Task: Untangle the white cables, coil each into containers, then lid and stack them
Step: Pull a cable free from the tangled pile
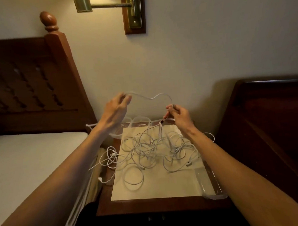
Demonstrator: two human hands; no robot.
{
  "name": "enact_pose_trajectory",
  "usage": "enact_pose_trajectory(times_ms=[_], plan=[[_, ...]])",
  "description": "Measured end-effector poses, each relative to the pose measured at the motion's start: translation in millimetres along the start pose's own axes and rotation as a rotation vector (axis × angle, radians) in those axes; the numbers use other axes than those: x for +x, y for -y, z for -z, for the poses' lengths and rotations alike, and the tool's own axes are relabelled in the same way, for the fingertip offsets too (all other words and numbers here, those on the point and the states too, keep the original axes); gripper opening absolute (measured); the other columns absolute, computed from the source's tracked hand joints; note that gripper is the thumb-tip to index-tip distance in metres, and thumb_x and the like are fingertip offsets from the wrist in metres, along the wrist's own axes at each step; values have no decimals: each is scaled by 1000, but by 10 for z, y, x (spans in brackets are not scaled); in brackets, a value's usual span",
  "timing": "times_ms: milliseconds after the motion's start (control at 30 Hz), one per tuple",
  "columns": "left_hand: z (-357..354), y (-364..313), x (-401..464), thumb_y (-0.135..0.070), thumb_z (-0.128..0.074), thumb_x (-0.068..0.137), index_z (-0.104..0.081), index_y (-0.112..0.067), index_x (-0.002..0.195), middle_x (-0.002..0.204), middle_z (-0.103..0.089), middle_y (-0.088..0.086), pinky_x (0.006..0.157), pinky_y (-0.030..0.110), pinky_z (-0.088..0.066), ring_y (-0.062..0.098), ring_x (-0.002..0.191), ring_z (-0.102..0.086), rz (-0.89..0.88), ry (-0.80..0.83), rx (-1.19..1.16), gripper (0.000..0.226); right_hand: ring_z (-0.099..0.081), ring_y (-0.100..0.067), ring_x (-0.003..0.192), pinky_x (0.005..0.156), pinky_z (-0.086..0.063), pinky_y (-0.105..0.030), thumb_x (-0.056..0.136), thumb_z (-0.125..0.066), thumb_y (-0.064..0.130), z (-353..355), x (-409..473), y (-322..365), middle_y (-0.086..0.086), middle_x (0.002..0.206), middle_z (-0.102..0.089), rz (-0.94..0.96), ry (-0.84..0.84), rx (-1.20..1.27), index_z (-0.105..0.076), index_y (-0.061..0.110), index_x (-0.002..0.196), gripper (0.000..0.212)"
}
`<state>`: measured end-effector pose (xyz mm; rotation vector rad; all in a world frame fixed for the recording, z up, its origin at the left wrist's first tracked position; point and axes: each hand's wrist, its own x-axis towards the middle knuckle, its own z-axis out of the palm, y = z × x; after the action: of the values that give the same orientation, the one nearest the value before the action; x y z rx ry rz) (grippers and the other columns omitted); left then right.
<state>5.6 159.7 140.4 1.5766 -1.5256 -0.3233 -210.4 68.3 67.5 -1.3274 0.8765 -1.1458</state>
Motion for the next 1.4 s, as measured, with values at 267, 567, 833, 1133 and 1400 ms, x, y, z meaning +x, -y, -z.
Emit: enact_pose_trajectory(times_ms=[267,567,833,1133,1400], plan=[[-244,602,-244,-38,-38,103,-65,-11,97,98,-64,6,79,35,-42,28,100,-61,247,297,258,38,-59,-18,68,68,-57,-33,97,-56,10,193,230,476,-7,75,-62,53,69,-12,-70,4,103,17],[-640,-155,100,-23,-45,102,-56,-11,122,107,-62,4,91,42,-51,23,100,-63,46,336,-79,26,-60,-25,65,66,-56,-37,92,-62,5,110,137,300,-11,74,-68,51,110,-84,-73,4,94,11],[-578,-572,390,-16,-51,100,-61,-16,77,61,-47,-13,52,15,-30,-3,53,-43,-186,84,-102,25,-60,-10,72,66,-50,-28,92,-62,5,52,-63,-17,-2,80,-64,115,252,-358,-59,5,92,3],[-98,-436,441,-30,-53,99,-69,-16,83,52,-45,-12,50,26,-28,5,50,-34,-184,-51,-106,27,-69,-19,76,69,-59,-29,95,-52,-4,-110,91,106,-22,90,-70,78,102,-161,-56,5,94,10],[-139,185,137,-32,-46,97,-68,-12,94,92,-67,6,67,30,-45,22,84,-61,262,213,-46,30,-68,-22,72,72,-60,-38,92,-62,4,-70,298,422,-15,85,-73,88,47,-133,-70,1,98,10]])
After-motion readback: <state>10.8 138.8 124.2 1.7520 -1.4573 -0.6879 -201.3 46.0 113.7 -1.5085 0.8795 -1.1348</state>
